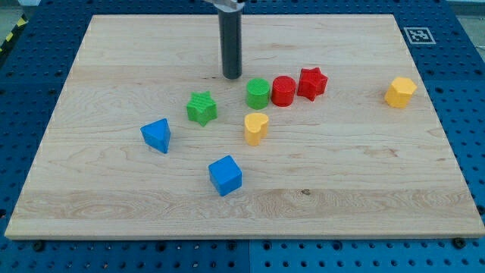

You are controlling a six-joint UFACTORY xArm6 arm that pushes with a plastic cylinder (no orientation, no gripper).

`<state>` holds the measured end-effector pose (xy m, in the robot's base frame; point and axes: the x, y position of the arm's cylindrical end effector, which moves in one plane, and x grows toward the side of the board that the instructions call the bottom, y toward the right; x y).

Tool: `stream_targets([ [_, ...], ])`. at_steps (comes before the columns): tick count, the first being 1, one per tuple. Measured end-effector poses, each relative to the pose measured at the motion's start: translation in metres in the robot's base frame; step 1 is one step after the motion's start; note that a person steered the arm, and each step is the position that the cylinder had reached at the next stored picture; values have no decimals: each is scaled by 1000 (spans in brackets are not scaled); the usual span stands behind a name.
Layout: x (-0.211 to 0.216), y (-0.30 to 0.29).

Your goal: Separate the green circle from the red circle

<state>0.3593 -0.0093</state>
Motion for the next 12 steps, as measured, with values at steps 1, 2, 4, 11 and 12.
stream_targets([
  [1, 20, 18],
  [2, 39, 24],
  [4, 58, 32],
  [11, 108, 130],
  [12, 131, 124],
])
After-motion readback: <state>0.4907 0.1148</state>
